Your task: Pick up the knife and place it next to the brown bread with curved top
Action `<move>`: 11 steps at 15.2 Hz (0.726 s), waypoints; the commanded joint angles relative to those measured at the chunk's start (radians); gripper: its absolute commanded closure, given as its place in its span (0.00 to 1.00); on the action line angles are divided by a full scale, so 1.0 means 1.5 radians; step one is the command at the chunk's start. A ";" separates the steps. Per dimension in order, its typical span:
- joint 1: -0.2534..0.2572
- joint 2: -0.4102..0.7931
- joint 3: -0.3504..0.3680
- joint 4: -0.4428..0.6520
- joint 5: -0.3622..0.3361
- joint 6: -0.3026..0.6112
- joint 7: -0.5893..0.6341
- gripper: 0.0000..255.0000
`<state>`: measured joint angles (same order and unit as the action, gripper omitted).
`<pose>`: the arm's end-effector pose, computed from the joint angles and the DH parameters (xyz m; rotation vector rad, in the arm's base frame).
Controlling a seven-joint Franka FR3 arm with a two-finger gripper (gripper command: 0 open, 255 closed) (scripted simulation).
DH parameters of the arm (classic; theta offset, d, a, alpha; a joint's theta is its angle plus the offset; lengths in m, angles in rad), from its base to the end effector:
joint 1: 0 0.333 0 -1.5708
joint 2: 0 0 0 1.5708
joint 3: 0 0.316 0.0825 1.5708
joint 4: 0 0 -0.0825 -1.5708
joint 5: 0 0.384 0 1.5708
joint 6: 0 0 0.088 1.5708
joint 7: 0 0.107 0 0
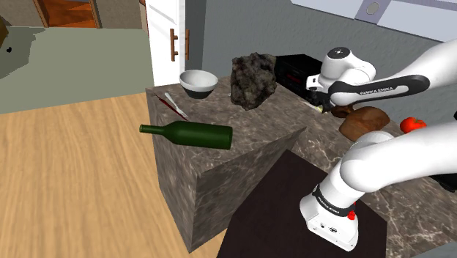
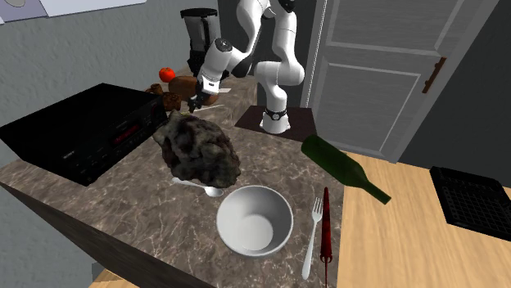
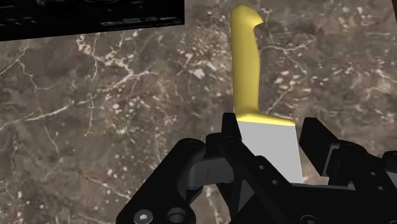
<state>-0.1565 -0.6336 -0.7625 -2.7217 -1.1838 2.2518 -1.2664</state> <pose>0.2271 -0.3065 0.3725 2.2495 1.4903 -0.4982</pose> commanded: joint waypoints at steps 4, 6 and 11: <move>0.004 0.047 -0.032 -0.012 -0.040 0.054 0.040 1.00; 0.007 0.068 -0.044 -0.015 -0.056 0.076 0.057 1.00; 0.010 0.086 -0.055 -0.017 -0.069 0.095 0.072 1.00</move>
<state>-0.1417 -0.5049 -0.8442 -2.7469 -1.2860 2.3933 -1.1594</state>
